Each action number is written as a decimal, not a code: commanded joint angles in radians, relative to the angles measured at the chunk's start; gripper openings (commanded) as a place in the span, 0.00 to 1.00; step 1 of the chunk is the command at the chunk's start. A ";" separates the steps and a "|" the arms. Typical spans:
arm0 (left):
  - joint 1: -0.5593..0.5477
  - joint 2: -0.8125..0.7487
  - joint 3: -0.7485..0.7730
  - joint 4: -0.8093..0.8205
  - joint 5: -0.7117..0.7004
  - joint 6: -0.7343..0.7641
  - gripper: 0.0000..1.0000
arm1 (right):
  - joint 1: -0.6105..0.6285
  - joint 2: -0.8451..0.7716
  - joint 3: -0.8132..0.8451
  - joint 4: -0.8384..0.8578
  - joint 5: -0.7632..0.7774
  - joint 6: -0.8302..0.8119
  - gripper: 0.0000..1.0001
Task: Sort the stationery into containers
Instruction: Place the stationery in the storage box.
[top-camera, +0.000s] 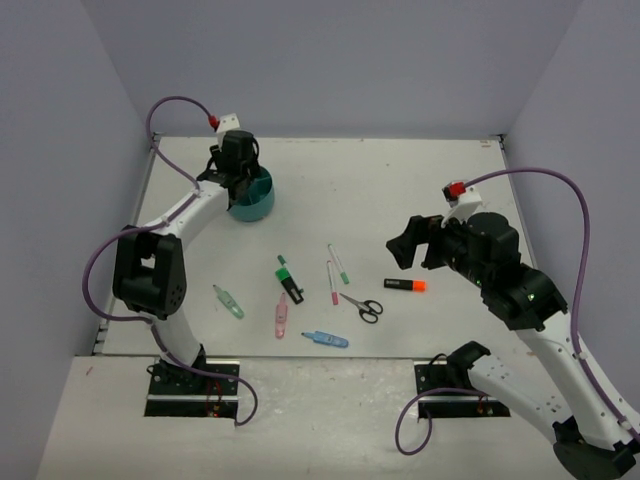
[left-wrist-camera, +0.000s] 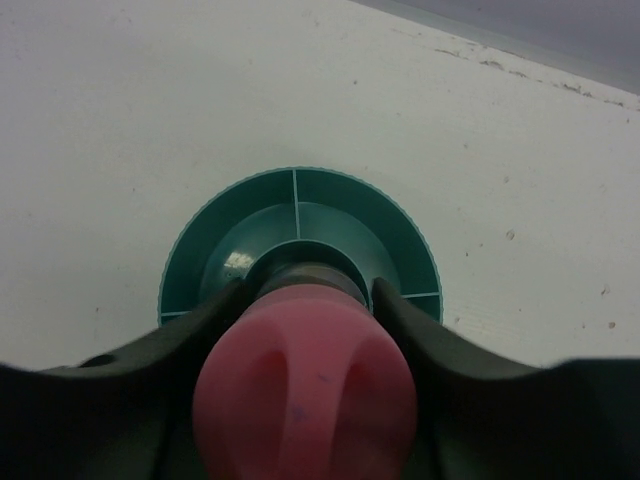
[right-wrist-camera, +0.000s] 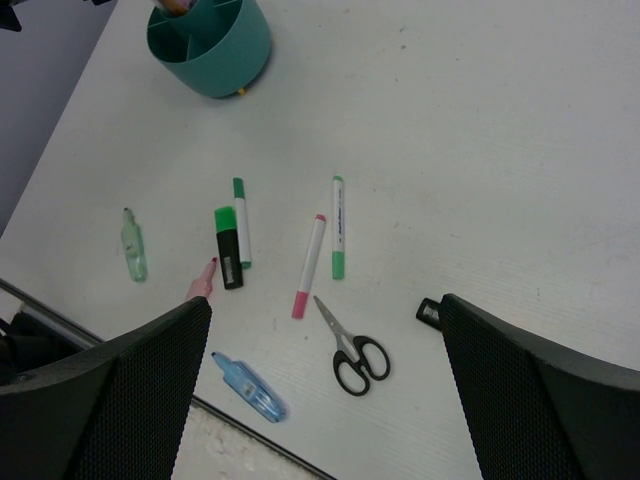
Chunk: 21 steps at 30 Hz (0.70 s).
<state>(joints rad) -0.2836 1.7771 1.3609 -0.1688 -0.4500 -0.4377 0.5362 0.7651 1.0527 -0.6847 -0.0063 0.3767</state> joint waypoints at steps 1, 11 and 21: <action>0.001 -0.035 0.029 -0.003 -0.011 -0.049 0.67 | -0.001 0.006 -0.003 0.038 -0.026 -0.016 0.99; -0.014 -0.309 0.103 -0.137 0.019 -0.088 1.00 | -0.001 0.060 0.003 0.034 -0.047 -0.012 0.99; -0.015 -0.834 -0.142 -0.316 0.045 -0.091 1.00 | 0.228 0.311 0.027 0.128 -0.034 0.033 0.85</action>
<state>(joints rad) -0.2970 1.1710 1.3932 -0.4100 -0.4280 -0.5202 0.6517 0.9325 1.0467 -0.6416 -0.0728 0.3815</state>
